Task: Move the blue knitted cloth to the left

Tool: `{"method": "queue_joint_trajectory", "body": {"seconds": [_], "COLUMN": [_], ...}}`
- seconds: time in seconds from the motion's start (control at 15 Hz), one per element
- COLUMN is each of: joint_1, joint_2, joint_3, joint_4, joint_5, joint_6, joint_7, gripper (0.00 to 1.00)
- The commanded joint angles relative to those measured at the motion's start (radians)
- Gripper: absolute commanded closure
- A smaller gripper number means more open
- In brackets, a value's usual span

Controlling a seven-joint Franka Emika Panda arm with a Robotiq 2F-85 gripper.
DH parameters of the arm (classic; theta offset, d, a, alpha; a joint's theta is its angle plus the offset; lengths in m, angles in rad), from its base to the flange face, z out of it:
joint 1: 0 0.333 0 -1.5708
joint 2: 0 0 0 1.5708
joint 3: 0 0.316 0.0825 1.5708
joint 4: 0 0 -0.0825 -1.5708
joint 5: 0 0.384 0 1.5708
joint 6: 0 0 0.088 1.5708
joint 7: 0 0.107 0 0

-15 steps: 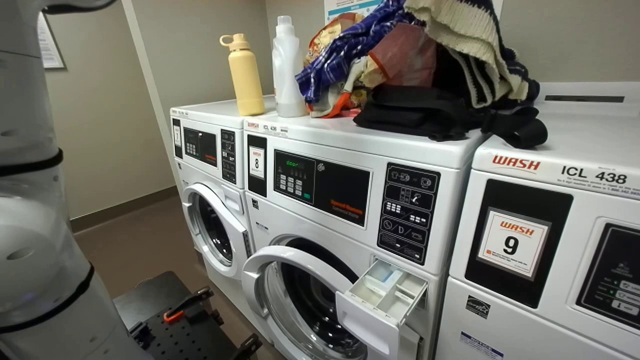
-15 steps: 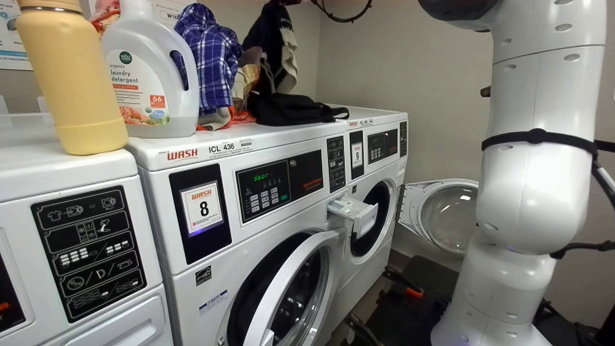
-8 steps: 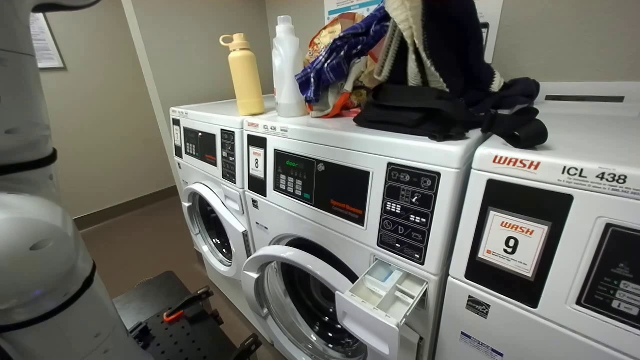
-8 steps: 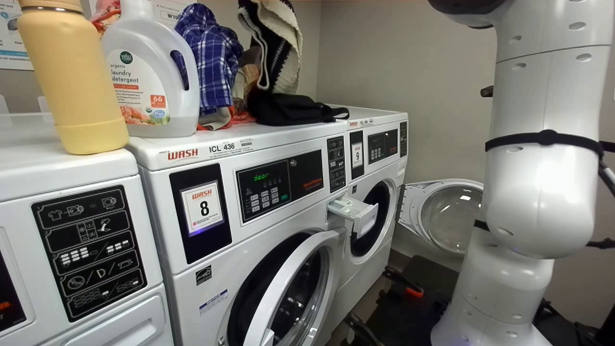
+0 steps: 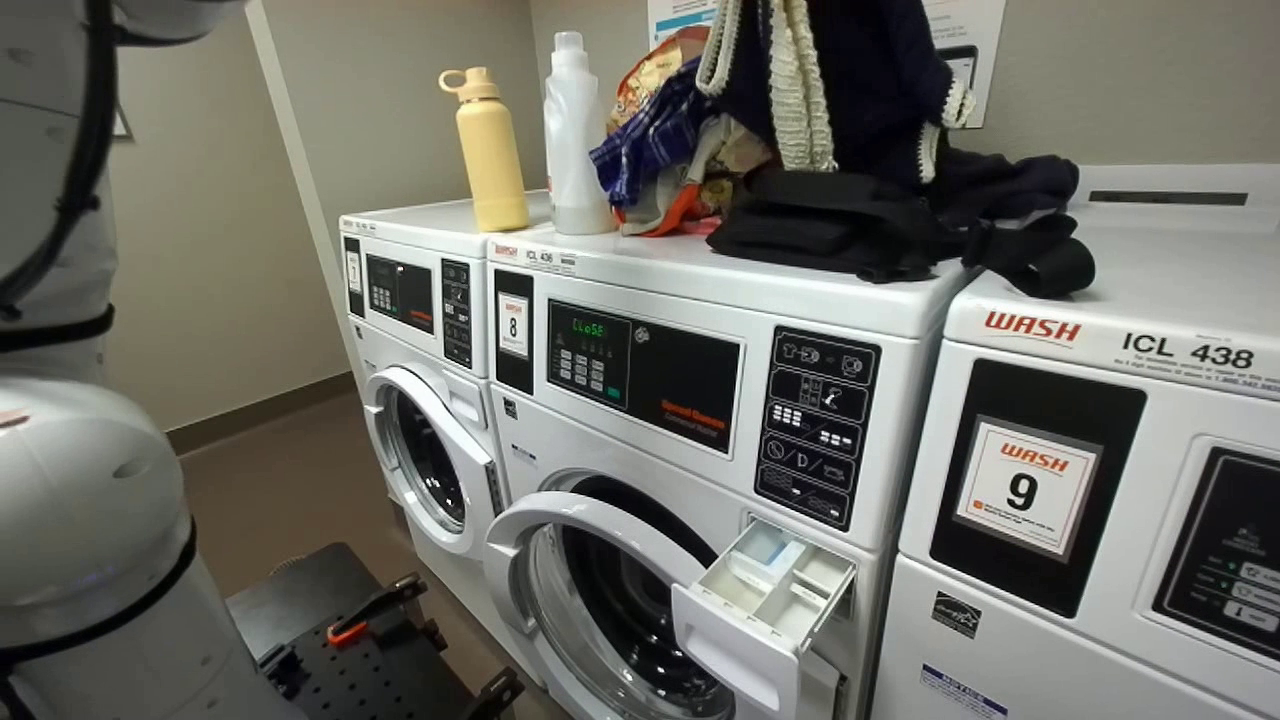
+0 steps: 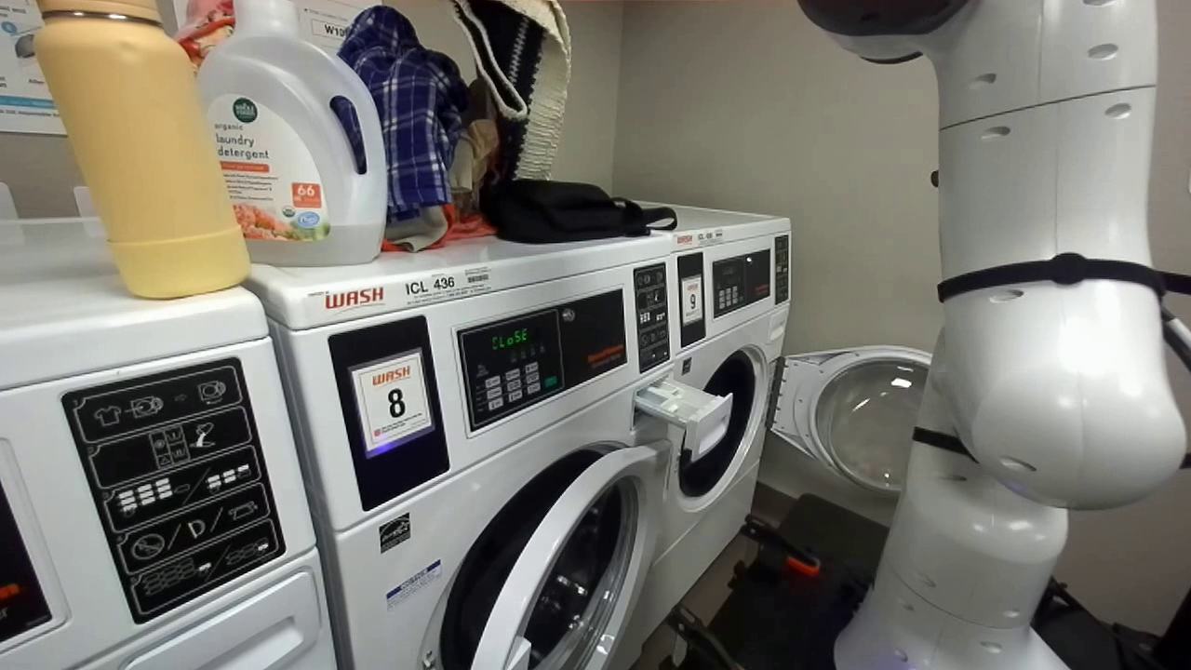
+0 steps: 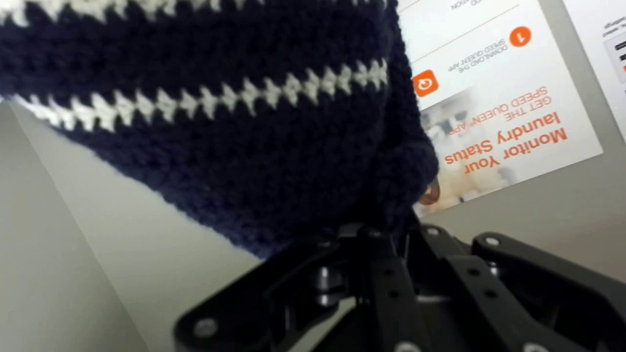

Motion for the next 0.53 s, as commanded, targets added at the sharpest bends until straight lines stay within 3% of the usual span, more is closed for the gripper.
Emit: {"method": "queue_joint_trajectory", "body": {"seconds": [0.0, 0.47], "joint_1": [0.068, 0.147], "joint_2": [0.105, 0.203], "joint_3": [0.004, 0.001], "joint_4": [0.215, 0.343], "joint_5": [-0.070, -0.082], "joint_6": [-0.087, -0.126], "joint_7": [0.004, -0.020], "gripper": [0.98, 0.98]}}
